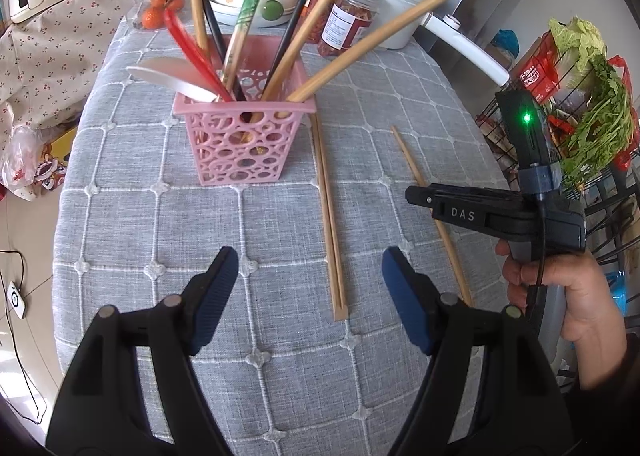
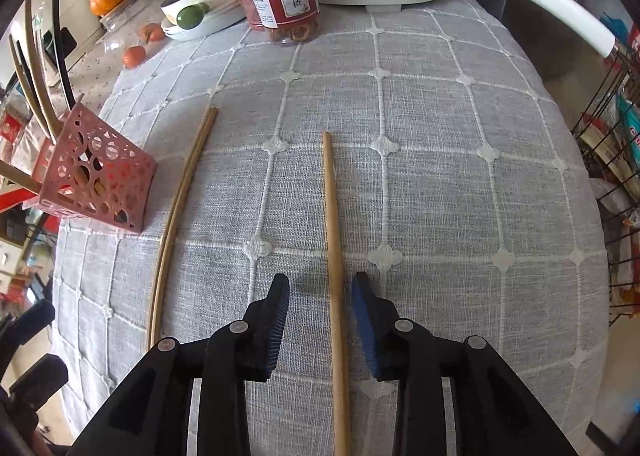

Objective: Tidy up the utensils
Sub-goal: 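Grasp the remaining wooden chopstick with the left tool while the right holds its chopstick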

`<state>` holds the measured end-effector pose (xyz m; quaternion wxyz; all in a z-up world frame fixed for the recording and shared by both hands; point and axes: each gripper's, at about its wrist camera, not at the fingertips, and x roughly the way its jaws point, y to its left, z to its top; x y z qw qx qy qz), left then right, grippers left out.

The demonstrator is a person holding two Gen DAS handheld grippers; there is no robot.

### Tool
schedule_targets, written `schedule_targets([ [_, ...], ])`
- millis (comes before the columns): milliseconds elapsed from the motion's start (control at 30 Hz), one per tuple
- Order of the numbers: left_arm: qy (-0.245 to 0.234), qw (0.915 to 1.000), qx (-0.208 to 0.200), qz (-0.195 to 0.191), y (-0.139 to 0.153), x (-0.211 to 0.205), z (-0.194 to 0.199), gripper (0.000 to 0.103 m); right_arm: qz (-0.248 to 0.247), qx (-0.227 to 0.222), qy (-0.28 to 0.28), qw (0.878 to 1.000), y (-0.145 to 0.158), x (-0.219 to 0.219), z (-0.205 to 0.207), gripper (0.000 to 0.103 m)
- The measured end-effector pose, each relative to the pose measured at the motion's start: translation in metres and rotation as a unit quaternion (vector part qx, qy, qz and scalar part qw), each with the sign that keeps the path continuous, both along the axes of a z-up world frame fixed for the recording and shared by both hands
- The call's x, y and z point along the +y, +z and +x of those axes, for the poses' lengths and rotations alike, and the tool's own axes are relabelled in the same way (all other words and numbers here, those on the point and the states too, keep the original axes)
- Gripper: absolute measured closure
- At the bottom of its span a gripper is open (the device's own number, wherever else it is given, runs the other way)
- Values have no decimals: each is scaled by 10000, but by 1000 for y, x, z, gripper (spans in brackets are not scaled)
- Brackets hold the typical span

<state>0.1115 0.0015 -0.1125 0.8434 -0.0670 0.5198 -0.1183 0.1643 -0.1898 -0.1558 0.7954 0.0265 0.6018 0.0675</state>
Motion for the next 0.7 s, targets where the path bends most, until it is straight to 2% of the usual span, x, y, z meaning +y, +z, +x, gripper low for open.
schedule_targets([
  [100,-1,10000,-19,14,1,-2,1,28,-260,-97,103,9996,-2,9,3,72],
  [167,-2,10000,-44,34,2,-3,1,28,-500,-189,159,9984,-2,14,3,83],
  [200,-21,10000,-73,39,3,-4,2,28,-570,-238,204,9979,-2,14,0,86],
  [233,-30,9999,-114,55,5,-5,3,28,-572,-258,229,9978,-2,15,1,93],
  [300,-36,9998,-188,64,8,-7,4,30,-518,-217,193,9982,-2,15,3,96],
  [433,-27,9996,-281,49,11,-9,5,35,-177,-174,145,9996,3,7,0,96],
  [500,-9,9995,-307,72,11,-11,6,47,34,-278,91,9996,14,-2,-4,96],
  [633,-45,9995,-319,19,7,-16,12,59,675,-440,-151,9966,36,-26,-13,96],
  [700,-64,9995,-304,-55,3,-18,18,69,919,-475,-239,9943,45,-38,-18,96],
])
